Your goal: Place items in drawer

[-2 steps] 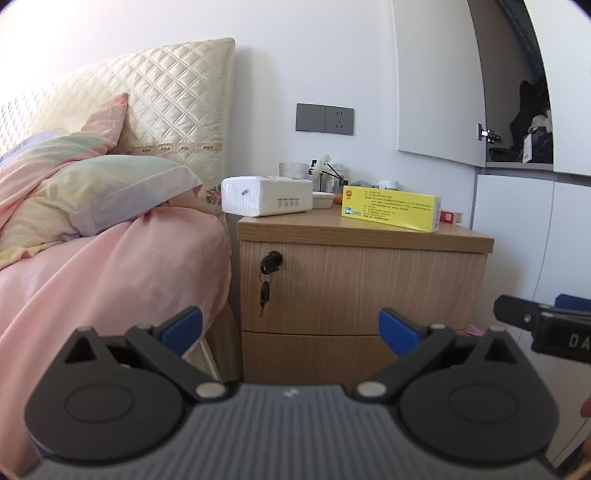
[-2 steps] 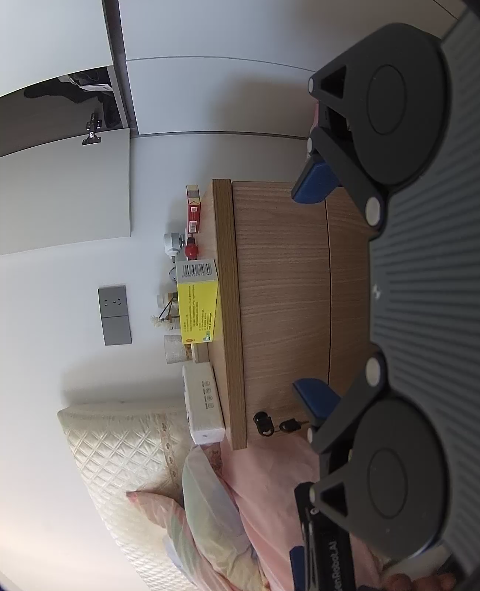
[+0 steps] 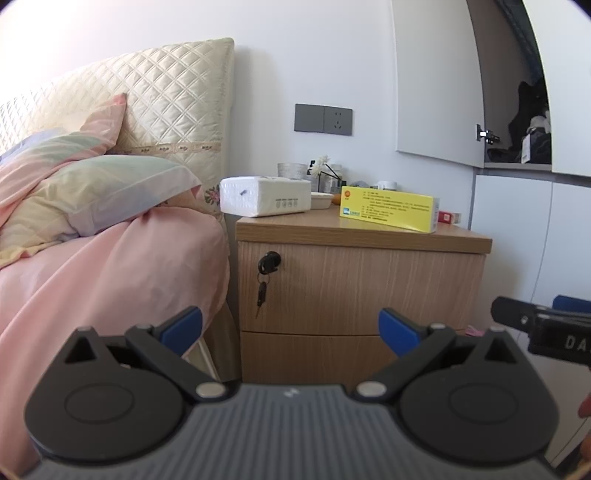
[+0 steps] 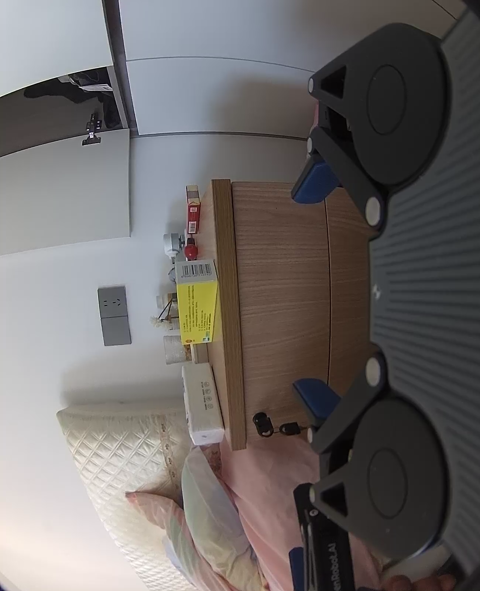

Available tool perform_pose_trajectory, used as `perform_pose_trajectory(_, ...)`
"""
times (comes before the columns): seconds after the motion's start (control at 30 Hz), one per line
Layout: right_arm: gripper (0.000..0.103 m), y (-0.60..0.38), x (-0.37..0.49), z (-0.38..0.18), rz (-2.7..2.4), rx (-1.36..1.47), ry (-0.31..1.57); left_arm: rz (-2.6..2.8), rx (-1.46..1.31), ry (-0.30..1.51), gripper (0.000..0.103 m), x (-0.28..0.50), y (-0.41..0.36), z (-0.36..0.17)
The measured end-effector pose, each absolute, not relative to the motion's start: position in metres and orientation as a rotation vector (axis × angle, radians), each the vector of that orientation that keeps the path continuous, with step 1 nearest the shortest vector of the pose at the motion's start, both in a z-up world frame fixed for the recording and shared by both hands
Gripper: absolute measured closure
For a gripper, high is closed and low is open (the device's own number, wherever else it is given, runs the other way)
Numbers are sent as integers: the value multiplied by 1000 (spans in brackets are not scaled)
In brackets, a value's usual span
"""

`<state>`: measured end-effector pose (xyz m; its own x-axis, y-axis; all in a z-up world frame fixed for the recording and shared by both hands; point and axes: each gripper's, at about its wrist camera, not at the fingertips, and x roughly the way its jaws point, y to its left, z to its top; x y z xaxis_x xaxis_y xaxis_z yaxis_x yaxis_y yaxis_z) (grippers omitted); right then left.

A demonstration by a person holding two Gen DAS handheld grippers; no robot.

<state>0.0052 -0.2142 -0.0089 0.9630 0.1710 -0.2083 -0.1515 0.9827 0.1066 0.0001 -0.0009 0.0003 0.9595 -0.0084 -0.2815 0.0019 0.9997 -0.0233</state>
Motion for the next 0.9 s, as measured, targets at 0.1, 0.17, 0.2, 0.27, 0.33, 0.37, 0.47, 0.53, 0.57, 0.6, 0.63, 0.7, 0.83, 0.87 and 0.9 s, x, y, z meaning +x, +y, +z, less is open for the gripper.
perform_pose_trajectory(0.1,0,-213,2,-4,164,92,218,-7,-21,285,0,0,-2,1)
perform_pose_trajectory(0.17,0,-212,1,-3,162,95,214,-7,-19,284,0,0,-3,1)
perform_pose_trajectory(0.2,0,-214,3,-6,162,97,213,-8,-18,284,0,0,-3,1)
perform_pose_trajectory(0.27,0,-217,6,-10,162,100,213,-10,-18,282,0,0,-3,1)
perform_pose_trajectory(0.33,0,-218,8,-12,163,101,213,-14,-23,273,0,-2,1,1)
perform_pose_trajectory(0.37,0,-217,7,-12,160,99,211,-14,-21,274,0,0,-1,0)
perform_pose_trajectory(0.47,0,-218,2,-10,154,94,195,-17,-16,275,0,1,-2,0)
perform_pose_trajectory(0.53,0,-219,2,-9,150,90,185,-17,-15,276,0,0,-2,-1)
perform_pose_trajectory(0.57,0,-219,2,-8,149,89,185,-17,-15,277,0,0,-2,-1)
perform_pose_trajectory(0.6,0,-219,2,-8,148,91,186,-16,-14,277,0,0,-2,-1)
perform_pose_trajectory(0.63,0,-219,2,-9,148,91,188,-16,-14,278,0,0,-2,-1)
perform_pose_trajectory(0.7,0,-219,2,-9,148,90,191,-16,-12,278,0,-1,-2,-1)
perform_pose_trajectory(0.83,0,-219,2,-8,152,90,196,-16,-5,282,0,3,-4,-2)
perform_pose_trajectory(0.87,0,-219,1,-7,153,92,196,-16,-4,282,0,3,-5,-2)
perform_pose_trajectory(0.9,0,-219,1,-7,152,92,195,-16,-4,282,0,3,-5,-2)
